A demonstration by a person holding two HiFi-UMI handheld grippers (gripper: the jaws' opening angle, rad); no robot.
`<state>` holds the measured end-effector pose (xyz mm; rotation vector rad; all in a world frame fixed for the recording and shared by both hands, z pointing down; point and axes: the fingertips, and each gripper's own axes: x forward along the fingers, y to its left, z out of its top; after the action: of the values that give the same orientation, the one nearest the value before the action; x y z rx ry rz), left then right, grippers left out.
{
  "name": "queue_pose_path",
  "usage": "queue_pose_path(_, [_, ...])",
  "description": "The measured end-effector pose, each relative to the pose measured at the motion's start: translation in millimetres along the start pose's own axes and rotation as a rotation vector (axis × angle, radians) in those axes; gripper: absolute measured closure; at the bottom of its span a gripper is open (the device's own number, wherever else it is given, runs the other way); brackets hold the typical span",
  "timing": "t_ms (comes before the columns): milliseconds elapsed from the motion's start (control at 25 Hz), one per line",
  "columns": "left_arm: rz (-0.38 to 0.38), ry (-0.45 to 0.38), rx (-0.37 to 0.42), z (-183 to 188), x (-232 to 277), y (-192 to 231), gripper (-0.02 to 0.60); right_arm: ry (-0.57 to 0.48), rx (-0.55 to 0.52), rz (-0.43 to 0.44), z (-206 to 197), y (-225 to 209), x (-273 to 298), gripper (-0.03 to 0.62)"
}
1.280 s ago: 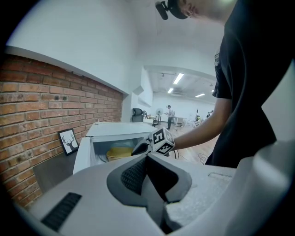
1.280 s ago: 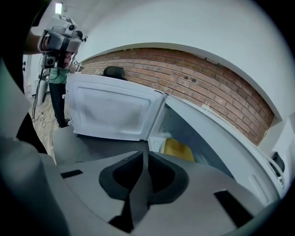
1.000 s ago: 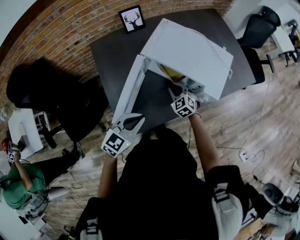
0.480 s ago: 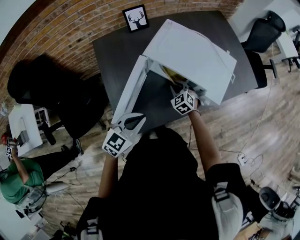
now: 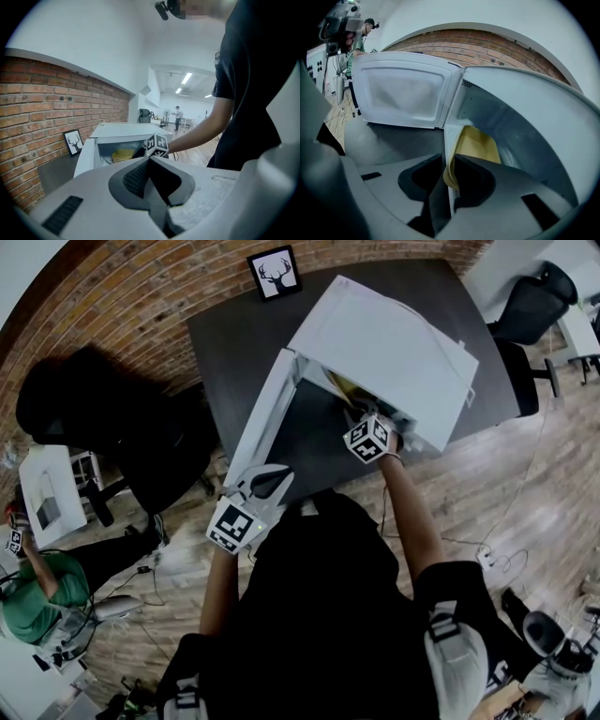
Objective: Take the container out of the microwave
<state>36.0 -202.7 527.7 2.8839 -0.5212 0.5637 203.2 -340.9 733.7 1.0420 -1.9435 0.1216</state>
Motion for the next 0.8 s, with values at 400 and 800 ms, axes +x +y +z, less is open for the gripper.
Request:
queue_pose_path(400, [0.005,0.006,-0.002,0,0,1,0.58,0.033,0.02,0.01,-6,-2,8,0.522])
queue_pose_path(800, [-0.001,-0.002,0.0,3,0,1,0.58,0.059,0.014,0.033,-9,-1,14,0.549])
